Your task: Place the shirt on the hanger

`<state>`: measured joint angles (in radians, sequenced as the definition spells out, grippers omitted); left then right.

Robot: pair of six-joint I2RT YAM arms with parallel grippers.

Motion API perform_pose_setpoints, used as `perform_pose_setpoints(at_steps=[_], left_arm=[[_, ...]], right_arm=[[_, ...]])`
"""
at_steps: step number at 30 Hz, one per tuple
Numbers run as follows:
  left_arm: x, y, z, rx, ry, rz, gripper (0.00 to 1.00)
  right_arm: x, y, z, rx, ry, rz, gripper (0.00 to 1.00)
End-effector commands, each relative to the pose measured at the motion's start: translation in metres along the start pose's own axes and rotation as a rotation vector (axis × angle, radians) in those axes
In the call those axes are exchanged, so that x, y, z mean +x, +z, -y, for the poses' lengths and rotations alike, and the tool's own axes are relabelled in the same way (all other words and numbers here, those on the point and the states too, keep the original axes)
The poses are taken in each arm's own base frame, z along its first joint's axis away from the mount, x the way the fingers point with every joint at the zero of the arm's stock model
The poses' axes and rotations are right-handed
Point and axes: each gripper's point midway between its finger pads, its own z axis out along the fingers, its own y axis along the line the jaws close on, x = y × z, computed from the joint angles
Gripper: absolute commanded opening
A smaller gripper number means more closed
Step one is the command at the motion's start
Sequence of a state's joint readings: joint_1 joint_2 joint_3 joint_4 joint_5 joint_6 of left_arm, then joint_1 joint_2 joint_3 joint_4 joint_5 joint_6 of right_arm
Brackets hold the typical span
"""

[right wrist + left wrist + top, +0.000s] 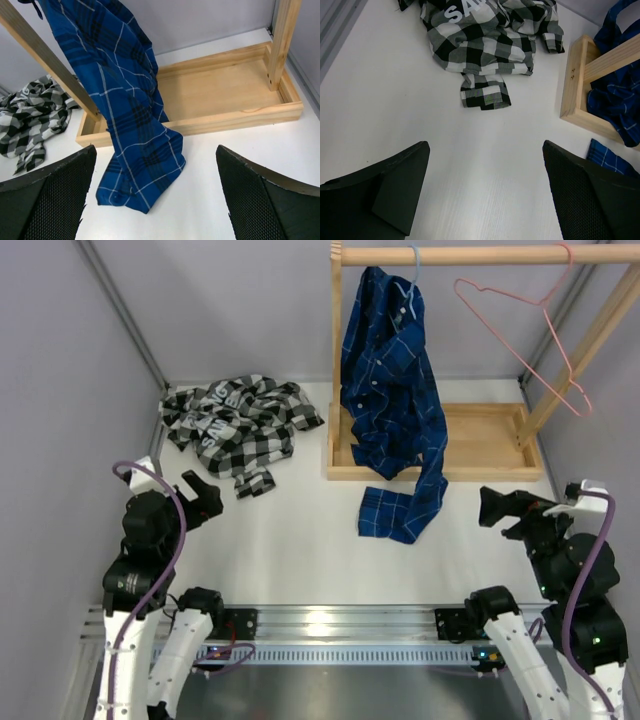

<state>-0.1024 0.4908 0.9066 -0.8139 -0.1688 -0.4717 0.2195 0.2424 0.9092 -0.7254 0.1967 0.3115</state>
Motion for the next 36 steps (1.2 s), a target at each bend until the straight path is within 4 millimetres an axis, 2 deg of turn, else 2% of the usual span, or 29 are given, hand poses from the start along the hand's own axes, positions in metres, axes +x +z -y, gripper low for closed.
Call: perform_pose_setpoints(at_steps=[1,4,6,7,8,9,10,12,13,14,16,17,18,19,20,22,23,24,25,27,28,29,30,31,33,34,35,36], left_arm=[[-0.011,0.007,0.008,0.019,-0.003,0.020,0.98],[-0.013,0.014,0.005,-0.039,-0.087,0.010,0.98],[-0.012,0.023,0.003,-0.077,-0.152,-0.002,0.98],[-0.006,0.035,0.002,-0.118,-0.225,-0.032,0.98],[-0.009,0.045,0.004,-0.131,-0.259,-0.020,0.98],[-0.003,0.064,0.006,-0.161,-0.310,-0.054,0.98],[-0.009,0.077,0.012,-0.156,-0.340,-0.041,0.98],[-0.016,0.100,0.011,-0.216,-0.398,-0.030,0.98],[-0.017,0.125,0.011,-0.269,-0.401,-0.047,0.98],[-0.026,0.140,0.011,-0.291,-0.412,-0.031,0.98],[-0.041,0.166,-0.003,-0.384,-0.437,-0.002,0.98],[-0.047,0.194,-0.006,-0.427,-0.437,0.002,0.98],[-0.051,0.209,-0.018,-0.477,-0.439,0.014,0.98],[-0.052,0.226,-0.024,-0.499,-0.443,0.004,0.98],[-0.051,0.261,-0.031,-0.529,-0.434,-0.032,0.98],[-0.045,0.298,-0.036,-0.518,-0.430,-0.096,0.98],[-0.070,0.315,-0.027,-0.482,-0.418,-0.071,0.98],[-0.033,0.341,-0.042,-0.547,-0.391,-0.166,0.98],[-0.028,0.352,-0.046,-0.554,-0.385,-0.189,0.98],[-0.013,0.371,-0.046,-0.534,-0.370,-0.248,0.91],[-0.007,0.371,-0.040,-0.504,-0.383,-0.277,0.64],[-0.004,0.369,-0.035,-0.497,-0.390,-0.276,0.28],[-0.003,0.365,-0.031,-0.485,-0.385,-0.276,0.06],[-0.013,0.356,-0.019,-0.430,-0.373,-0.246,0.00],[-0.019,0.338,0.016,-0.316,-0.298,-0.250,0.00],[-0.029,0.308,0.041,-0.255,-0.256,-0.220,0.00],[-0.038,0.291,0.047,-0.260,-0.184,-0.165,0.00],[-0.024,0.264,0.088,-0.212,-0.103,-0.150,0.00]], right_arm=[[-0.006,0.002,0.005,0.034,0.014,0.022,0.99],[-0.010,0.000,0.000,0.008,0.023,0.039,0.99],[-0.004,0.005,-0.010,-0.042,0.028,0.020,1.00],[-0.004,0.006,-0.028,-0.141,0.031,0.014,1.00],[-0.001,0.008,-0.038,-0.195,0.036,0.004,1.00],[0.011,0.009,-0.055,-0.299,0.038,-0.038,1.00],[0.008,0.013,-0.065,-0.345,0.054,-0.026,0.99],[0.015,0.017,-0.075,-0.400,0.074,-0.052,0.99],[0.013,0.021,-0.079,-0.412,0.097,-0.055,1.00],[0.014,0.023,-0.082,-0.421,0.103,-0.061,0.99],[0.017,0.025,-0.089,-0.455,0.107,-0.087,0.99],[0.017,0.025,-0.091,-0.468,0.105,-0.090,0.99],[0.018,0.025,-0.093,-0.480,0.101,-0.100,0.99],[0.021,0.025,-0.093,-0.486,0.094,-0.107,0.99],[0.024,0.026,-0.093,-0.487,0.094,-0.114,0.99],[0.028,0.028,-0.091,-0.479,0.095,-0.118,0.99],[0.032,0.030,-0.090,-0.478,0.097,-0.124,0.99],[0.033,0.031,-0.090,-0.477,0.095,-0.127,1.00],[0.034,0.033,-0.090,-0.476,0.093,-0.131,0.99],[0.036,0.034,-0.090,-0.471,0.090,-0.138,0.99],[0.036,0.036,-0.089,-0.468,0.087,-0.141,0.99],[0.036,0.037,-0.088,-0.462,0.088,-0.140,0.99],[0.035,0.038,-0.088,-0.457,0.089,-0.137,0.99],[0.035,0.038,-0.088,-0.455,0.094,-0.134,0.99],[0.034,0.039,-0.089,-0.458,0.098,-0.135,0.99],[0.034,0.039,-0.089,-0.457,0.101,-0.134,0.99],[0.034,0.040,-0.088,-0.452,0.100,-0.132,0.99],[0.033,0.041,-0.086,-0.441,0.099,-0.129,0.99]])
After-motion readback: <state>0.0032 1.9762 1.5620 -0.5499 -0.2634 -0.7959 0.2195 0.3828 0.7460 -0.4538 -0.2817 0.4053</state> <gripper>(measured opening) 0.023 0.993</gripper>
